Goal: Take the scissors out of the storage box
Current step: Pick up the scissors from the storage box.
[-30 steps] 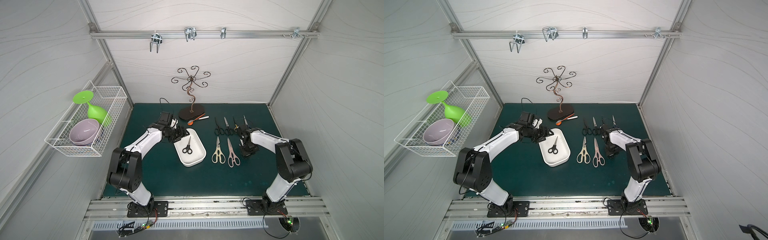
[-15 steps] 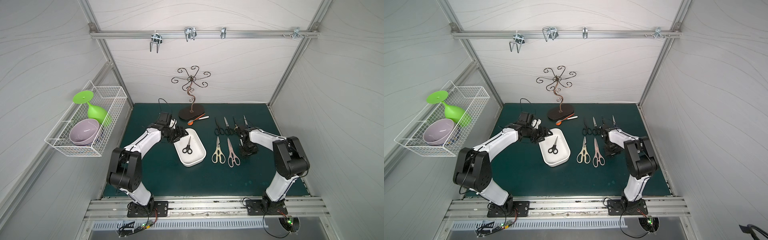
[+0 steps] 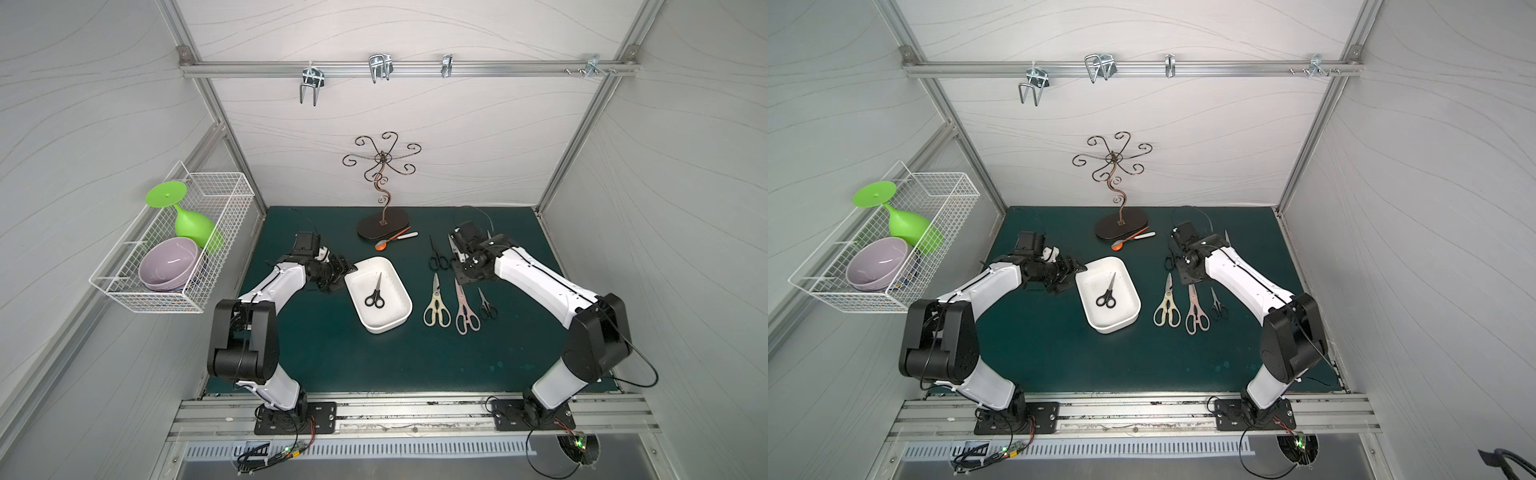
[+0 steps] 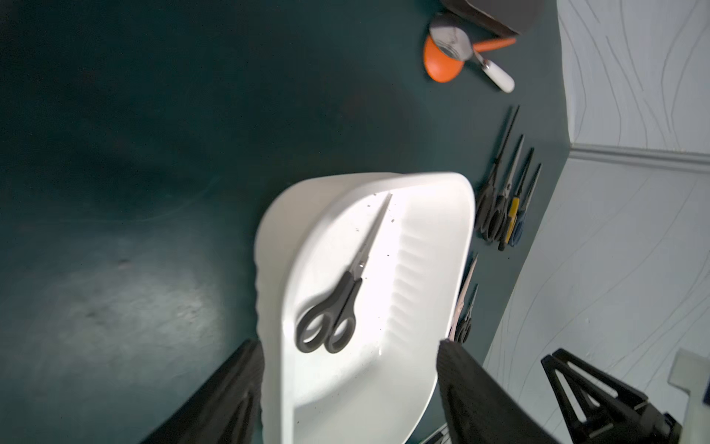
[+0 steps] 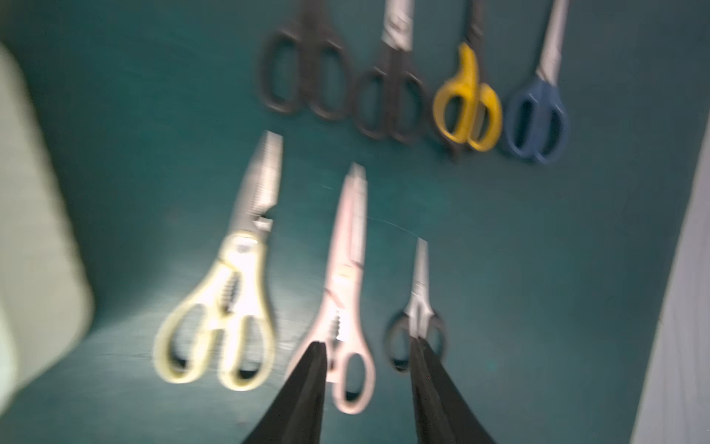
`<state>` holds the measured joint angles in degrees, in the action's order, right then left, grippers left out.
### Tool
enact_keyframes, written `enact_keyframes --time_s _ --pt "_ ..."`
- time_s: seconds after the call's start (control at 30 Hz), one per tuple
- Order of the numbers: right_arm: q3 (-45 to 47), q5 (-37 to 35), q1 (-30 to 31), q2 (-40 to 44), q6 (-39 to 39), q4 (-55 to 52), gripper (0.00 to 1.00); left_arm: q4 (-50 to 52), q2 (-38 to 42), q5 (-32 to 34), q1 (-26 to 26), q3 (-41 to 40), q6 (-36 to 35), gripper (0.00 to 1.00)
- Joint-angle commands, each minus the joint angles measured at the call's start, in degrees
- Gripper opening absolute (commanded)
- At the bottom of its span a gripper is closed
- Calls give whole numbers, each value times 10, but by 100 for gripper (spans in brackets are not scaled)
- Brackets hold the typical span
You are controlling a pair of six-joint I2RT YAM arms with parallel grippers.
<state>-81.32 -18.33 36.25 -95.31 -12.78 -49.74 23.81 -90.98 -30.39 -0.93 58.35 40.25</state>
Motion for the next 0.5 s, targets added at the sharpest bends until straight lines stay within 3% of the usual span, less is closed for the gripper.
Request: enact_keyframes --time_s 0.0,0.1,0.17,0.33,0.47 --pt "-49 29 59 -53 -48 6 40 -11 37 8 22 -5 18 75" --pt "-92 37 113 -101 -49 35 40 -12 51 18 45 -28 31 76" --pt "-124 47 140 -135 -49 43 40 14 56 57 51 -36 44 75" --pt "-190 72 177 -208 -59 41 40 68 71 139 52 -36 15 76" --pt "-213 91 191 -246 -68 43 40 71 72 153 53 -37 -1 76"
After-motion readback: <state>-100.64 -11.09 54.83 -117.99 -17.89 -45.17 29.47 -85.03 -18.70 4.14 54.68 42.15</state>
